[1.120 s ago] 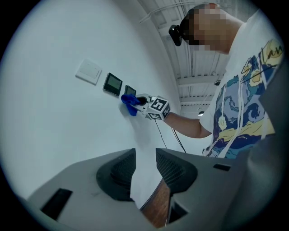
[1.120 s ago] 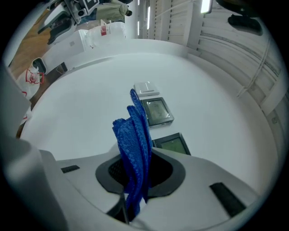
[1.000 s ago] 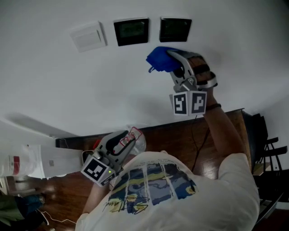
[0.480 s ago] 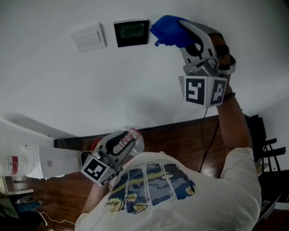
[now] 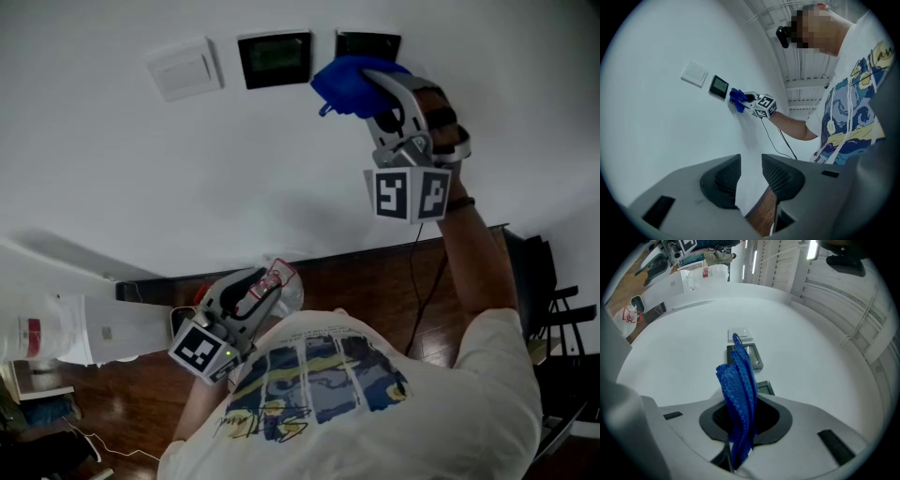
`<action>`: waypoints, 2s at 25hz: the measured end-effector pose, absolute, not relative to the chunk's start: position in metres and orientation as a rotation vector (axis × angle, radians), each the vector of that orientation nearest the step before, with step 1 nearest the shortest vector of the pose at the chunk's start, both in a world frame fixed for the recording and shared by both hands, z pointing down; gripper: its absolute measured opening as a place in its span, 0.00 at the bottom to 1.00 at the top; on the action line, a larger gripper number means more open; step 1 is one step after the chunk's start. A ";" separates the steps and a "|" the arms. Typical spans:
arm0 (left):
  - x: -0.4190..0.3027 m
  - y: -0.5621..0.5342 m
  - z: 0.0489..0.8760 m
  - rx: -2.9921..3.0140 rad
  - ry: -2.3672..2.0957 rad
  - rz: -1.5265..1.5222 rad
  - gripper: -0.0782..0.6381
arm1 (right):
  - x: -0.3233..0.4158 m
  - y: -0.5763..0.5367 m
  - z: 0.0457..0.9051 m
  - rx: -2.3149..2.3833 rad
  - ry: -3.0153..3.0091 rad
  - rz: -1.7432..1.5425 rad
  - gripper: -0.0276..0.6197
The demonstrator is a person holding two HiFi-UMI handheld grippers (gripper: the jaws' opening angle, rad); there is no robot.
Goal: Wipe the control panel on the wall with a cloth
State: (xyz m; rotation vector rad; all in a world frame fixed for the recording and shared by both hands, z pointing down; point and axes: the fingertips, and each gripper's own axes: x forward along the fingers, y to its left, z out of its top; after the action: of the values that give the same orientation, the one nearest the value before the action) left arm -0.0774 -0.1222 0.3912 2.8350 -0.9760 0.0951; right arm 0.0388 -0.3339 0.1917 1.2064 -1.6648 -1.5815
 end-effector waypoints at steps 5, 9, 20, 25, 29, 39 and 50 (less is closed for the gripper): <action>-0.078 -0.121 0.392 2.827 -0.980 0.103 0.27 | 0.035 -0.334 0.220 1.201 -1.709 -1.537 0.18; -0.082 -0.119 0.395 2.841 -0.980 0.126 0.27 | 0.031 -0.337 0.248 1.180 -1.733 -1.468 0.18; -0.107 -0.111 0.401 2.823 -0.980 0.125 0.27 | -0.002 -0.303 0.202 1.211 -1.749 -1.534 0.18; -0.115 -0.101 0.399 2.819 -0.934 0.073 0.27 | -0.043 -0.291 0.151 1.224 -1.740 -1.646 0.18; -0.129 -0.094 0.403 2.806 -0.934 0.076 0.27 | -0.066 -0.303 0.135 1.222 -1.699 -1.674 0.18; -0.149 -0.087 0.407 2.780 -0.949 0.035 0.27 | -0.079 -0.322 0.182 1.178 -1.664 -1.598 0.18; -0.159 -0.085 0.410 2.780 -0.966 0.043 0.27 | -0.083 -0.332 0.264 1.058 -1.707 -1.461 0.18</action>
State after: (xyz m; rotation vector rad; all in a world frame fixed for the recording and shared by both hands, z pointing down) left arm -0.1594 -0.0853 0.4104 2.7795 -0.9660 0.0431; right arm -0.0831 -0.3316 0.2636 1.0581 -1.7072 -1.4610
